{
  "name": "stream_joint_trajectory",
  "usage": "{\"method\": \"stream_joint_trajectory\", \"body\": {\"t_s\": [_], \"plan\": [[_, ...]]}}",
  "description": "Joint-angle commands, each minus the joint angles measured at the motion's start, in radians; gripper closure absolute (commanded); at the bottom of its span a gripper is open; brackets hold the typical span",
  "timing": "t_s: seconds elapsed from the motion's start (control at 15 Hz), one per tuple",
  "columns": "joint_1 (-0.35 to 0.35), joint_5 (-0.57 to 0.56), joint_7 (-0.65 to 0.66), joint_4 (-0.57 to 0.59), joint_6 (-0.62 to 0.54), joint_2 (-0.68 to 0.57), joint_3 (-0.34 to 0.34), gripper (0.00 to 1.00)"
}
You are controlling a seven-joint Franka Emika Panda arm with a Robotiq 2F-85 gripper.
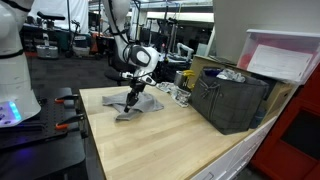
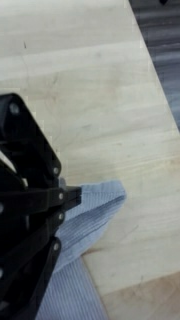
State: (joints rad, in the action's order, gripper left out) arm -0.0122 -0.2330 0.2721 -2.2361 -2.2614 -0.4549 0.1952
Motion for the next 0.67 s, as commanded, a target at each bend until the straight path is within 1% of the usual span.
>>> {"method": "stream_joint_trajectory", "body": {"t_s": [0.0,0.13,0.27,0.33,0.4,0.47,0.53,0.6], "plan": [[-0.052,-0.165,0.159,0.056,0.075,-0.001,0.079,1.0],[-0.07,-0.257,0.227,0.105,0.112,-0.008,0.101,1.0],[-0.09,-0.343,0.289,0.162,0.155,-0.019,0.108,1.0],[-0.097,-0.375,0.32,0.189,0.178,-0.025,0.105,0.74],[-0.097,-0.397,0.337,0.209,0.195,-0.025,0.094,0.72],[-0.099,-0.424,0.356,0.225,0.213,-0.024,0.085,0.66],[-0.101,-0.441,0.37,0.239,0.227,-0.022,0.073,0.57],[-0.101,-0.456,0.382,0.25,0.236,-0.022,0.062,0.51]]}}
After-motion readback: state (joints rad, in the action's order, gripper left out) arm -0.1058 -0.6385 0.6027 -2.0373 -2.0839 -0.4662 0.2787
